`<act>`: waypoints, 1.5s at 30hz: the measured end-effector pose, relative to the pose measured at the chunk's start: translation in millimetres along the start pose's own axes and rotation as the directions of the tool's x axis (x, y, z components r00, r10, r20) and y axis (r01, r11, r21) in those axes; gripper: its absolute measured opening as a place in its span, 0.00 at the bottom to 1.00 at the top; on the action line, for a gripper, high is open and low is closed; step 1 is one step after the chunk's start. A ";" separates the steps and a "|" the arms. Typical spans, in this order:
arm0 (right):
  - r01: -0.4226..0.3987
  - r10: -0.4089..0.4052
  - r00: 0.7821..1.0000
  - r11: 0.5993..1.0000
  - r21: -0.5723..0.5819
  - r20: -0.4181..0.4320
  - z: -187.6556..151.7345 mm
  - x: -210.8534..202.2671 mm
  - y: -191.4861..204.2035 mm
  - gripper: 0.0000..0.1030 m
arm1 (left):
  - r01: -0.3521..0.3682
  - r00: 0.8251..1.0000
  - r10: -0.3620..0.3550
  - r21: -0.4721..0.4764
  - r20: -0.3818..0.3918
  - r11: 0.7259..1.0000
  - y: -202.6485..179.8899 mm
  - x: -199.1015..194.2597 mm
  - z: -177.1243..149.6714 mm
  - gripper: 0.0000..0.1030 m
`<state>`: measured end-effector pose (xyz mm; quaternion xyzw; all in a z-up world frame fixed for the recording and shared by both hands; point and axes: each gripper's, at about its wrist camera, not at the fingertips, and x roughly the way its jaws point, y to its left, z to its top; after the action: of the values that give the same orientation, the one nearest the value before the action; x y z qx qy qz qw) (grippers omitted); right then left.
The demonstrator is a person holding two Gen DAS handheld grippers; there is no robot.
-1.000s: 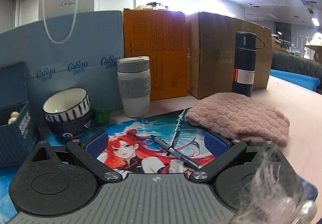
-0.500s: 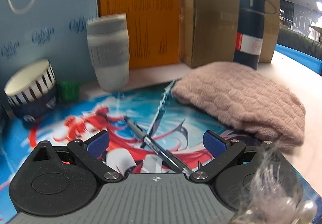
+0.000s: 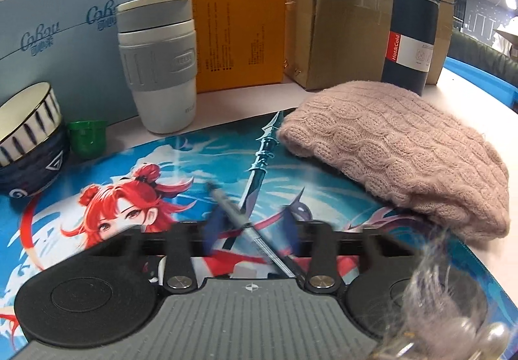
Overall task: Organize rigid objects
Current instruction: 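Lower the right tool over the grey pen and grasp it, then carry the grey pen into the blue box and open the right tool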
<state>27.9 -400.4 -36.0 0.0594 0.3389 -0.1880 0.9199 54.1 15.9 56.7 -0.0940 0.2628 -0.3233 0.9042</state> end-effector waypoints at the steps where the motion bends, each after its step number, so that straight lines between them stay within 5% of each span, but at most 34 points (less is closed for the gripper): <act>1: -0.012 0.012 1.000 1.000 -0.003 -0.002 -1.3 -2.9 1.7 0.12 | 0.000 1.000 0.000 -0.001 0.002 1.000 0.9 -0.8 0.6 0.93; 7: -0.111 0.109 0.991 0.994 0.014 0.083 -4.9 -44.5 15.7 0.09 | 0.009 0.999 -0.008 -0.025 0.043 1.000 8.9 -13.2 6.4 0.93; 14: -0.255 0.252 0.931 0.967 -0.023 0.266 9.7 -121.3 51.4 0.09 | 0.014 0.996 -0.007 -0.080 0.089 0.997 24.8 -27.6 13.5 0.93; 21: -0.441 0.434 0.817 0.895 -0.075 0.380 32.9 -176.0 103.2 0.09 | 0.011 0.992 0.007 -0.140 0.127 0.990 43.2 -39.3 18.6 0.93; 30: -0.649 0.619 0.659 0.755 -0.092 0.427 40.0 -187.8 189.0 0.09 | -0.008 0.985 0.045 -0.220 0.164 0.975 72.1 -52.3 21.6 0.93; 34: -0.698 0.667 0.647 0.713 -0.067 0.369 36.2 -164.0 227.1 0.09 | -0.022 0.982 0.071 -0.269 0.175 0.963 85.7 -56.5 21.9 0.93; 45: -0.699 0.689 0.702 0.715 -0.008 0.180 3.8 -115.3 272.6 0.09 | -0.030 0.975 0.103 -0.342 0.197 0.939 92.6 -45.2 16.9 0.96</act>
<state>54.8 -114.7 36.4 0.1942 0.2059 0.1576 0.9461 83.3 116.1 58.2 -0.2720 0.2191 -0.2307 0.9082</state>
